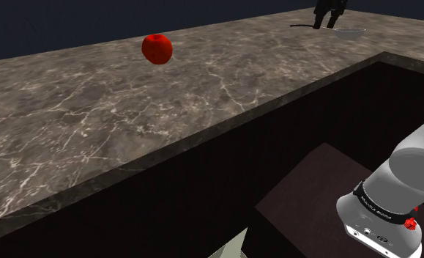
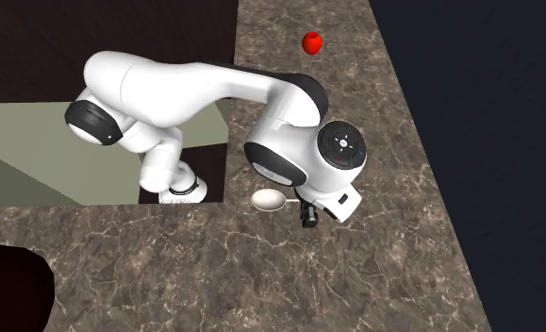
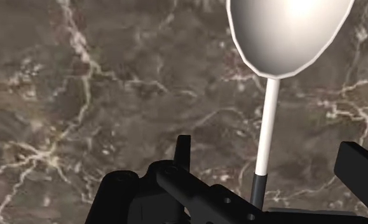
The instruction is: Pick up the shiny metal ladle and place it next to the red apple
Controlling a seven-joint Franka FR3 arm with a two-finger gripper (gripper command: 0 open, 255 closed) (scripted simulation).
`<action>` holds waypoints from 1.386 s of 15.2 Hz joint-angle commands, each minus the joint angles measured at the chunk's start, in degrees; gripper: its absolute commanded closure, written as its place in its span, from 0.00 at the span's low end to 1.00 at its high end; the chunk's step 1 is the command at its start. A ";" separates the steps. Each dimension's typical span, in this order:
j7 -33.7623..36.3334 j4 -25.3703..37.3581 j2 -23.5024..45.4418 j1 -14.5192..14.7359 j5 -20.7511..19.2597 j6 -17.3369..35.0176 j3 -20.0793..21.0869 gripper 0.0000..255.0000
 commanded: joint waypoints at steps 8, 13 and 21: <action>0.00 -0.09 -0.03 0.00 -0.01 0.07 0.00 1.00; 0.00 -0.10 -0.03 0.00 -0.01 0.08 0.00 1.00; -0.03 6.12 1.37 -0.07 0.49 -4.85 -0.21 1.00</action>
